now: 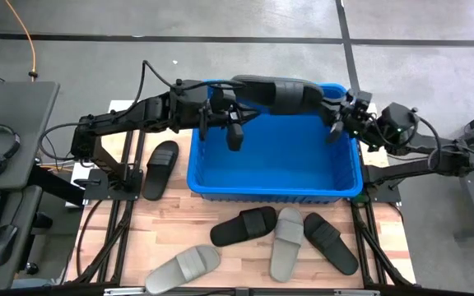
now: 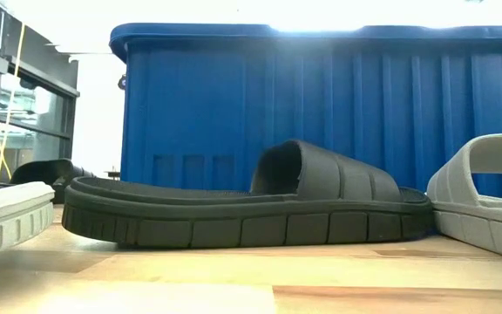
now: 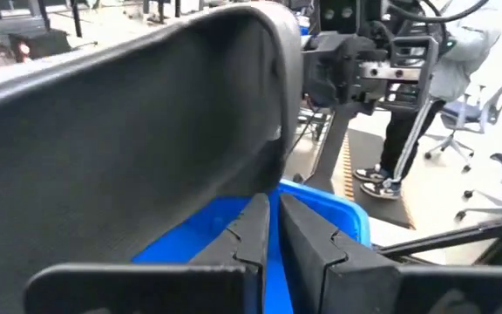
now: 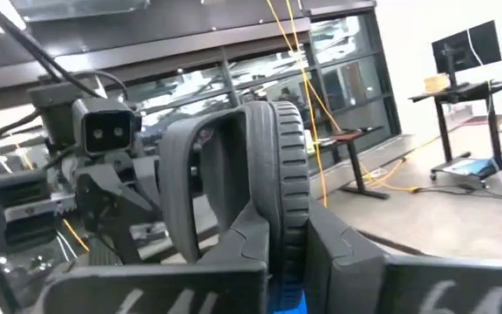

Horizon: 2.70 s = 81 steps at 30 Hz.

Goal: Pick and place slides into bin
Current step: Put the black slides into the blue bin

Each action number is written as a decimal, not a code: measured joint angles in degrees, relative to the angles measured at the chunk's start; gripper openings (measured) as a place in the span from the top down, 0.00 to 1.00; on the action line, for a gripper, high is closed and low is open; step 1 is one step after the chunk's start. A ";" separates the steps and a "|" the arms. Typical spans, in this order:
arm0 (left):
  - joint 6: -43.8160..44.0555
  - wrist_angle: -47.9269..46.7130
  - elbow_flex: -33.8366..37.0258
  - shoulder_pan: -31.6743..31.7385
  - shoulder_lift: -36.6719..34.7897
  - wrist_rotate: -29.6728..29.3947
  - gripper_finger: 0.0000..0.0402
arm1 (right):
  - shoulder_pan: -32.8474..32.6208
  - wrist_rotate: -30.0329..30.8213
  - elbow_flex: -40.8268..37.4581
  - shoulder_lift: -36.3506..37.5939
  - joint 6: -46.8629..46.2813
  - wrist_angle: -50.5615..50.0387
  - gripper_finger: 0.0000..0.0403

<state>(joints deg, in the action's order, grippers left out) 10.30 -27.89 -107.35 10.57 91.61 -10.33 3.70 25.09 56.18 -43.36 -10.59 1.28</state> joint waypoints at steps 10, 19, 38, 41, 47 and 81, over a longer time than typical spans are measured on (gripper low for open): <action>-4.64 -6.95 -0.47 -0.02 -4.50 -5.76 0.66 | 0.03 2.14 0.00 7.59 -1.41 -17.20 0.99; -4.38 -22.46 -7.35 4.58 -4.37 -0.01 0.32 | 0.00 -1.61 11.20 3.24 -0.90 -35.32 0.99; -3.76 -24.75 -7.56 6.69 1.27 11.75 0.42 | 0.03 -9.23 33.54 -16.33 4.82 -55.98 0.99; -5.20 -25.00 -7.56 5.94 1.27 11.96 0.39 | 0.00 -9.71 34.00 -18.02 5.77 -56.05 0.99; -7.19 -26.24 -7.56 5.40 1.29 13.11 0.28 | 0.03 -10.84 34.21 -20.31 7.30 -53.89 0.99; -6.90 -30.07 -7.56 4.79 9.01 18.83 0.74 | 0.00 -15.69 34.12 -22.15 9.52 -49.51 0.99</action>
<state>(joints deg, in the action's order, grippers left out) 3.41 -57.96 -114.91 15.35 100.62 8.50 3.70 9.41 90.30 -65.52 -1.07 -48.23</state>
